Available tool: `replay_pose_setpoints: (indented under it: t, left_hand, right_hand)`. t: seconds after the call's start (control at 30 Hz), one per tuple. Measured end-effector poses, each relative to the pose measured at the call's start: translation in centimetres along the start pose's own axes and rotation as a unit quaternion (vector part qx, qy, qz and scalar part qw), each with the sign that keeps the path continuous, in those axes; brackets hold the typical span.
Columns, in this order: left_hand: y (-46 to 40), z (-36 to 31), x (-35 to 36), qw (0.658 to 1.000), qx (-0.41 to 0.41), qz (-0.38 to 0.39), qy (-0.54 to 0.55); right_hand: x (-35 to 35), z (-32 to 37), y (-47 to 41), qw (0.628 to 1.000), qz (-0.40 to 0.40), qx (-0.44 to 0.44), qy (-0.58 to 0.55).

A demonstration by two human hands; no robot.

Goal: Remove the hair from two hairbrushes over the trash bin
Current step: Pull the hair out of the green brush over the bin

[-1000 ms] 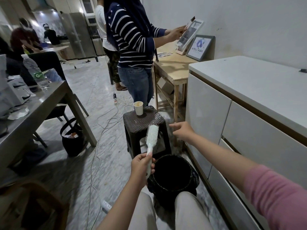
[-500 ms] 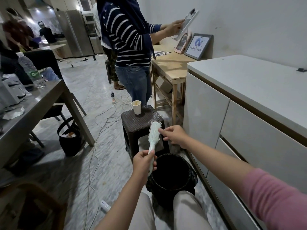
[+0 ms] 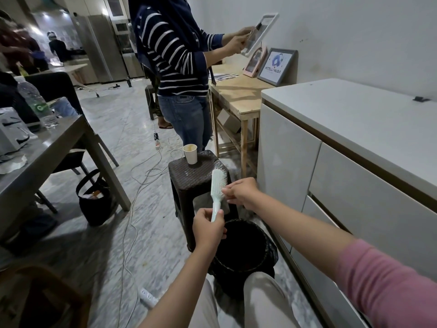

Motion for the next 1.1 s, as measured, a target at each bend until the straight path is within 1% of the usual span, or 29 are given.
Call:
replay_pose_setpoints:
  t: [0.13, 0.27, 0.43, 0.53, 0.67, 0.77, 0.83, 0.9, 1.1]
  left_hand:
    - [-0.1, -0.2, 0.1, 1.0, -0.017, 0.011, 0.015]
    - [-0.6, 0.5, -0.7, 0.996, -0.056, 0.006, 0.062]
    - [-0.6, 0.9, -0.7, 0.992, -0.073, 0.033, 0.093]
    - [-0.6, 1.2, -0.8, 0.992, -0.084, 0.031, 0.094]
    - [-1.0, 2.5, -2.1, 0.989, -0.119, -0.014, 0.09]
    - [-1.4, 3.4, -3.1, 0.985, -0.143, -0.032, 0.093]
    - [-1.5, 3.7, -3.4, 0.983, -0.152, -0.032, 0.099]
    - [-1.5, 3.7, -3.3, 0.981, -0.159, -0.02, 0.106]
    - [-1.3, 1.4, -1.8, 0.984, -0.14, 0.061, 0.09]
  right_hand:
    - [-0.7, 0.4, 0.0, 1.0, -0.014, -0.01, 0.004]
    - [-1.3, 0.6, -0.1, 1.0, -0.003, -0.027, -0.007]
    - [-2.1, 0.7, -0.3, 0.999, 0.002, -0.029, -0.026]
    - [-2.1, 1.0, -0.2, 0.997, 0.01, -0.024, -0.076]
    - [-2.5, 1.7, 0.2, 0.985, 0.037, 0.003, -0.17]
    - [-3.7, 2.2, 0.2, 0.978, 0.027, 0.003, -0.206]
    - [-4.6, 2.1, -0.2, 0.98, 0.001, -0.004, -0.198]
    - [-5.1, 1.5, -0.7, 0.986, -0.023, -0.007, -0.164]
    - [-5.3, -0.5, -2.2, 0.998, -0.061, -0.002, -0.026]
Point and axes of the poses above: each hand's wrist, its own y-axis away from the middle knuckle, its own x-axis out of the palm, z = x × y, the point moved 9 cm from there along -y, towards the middle knuckle, and after that the axes turned 1 degree about y, right-handed, at the moved point
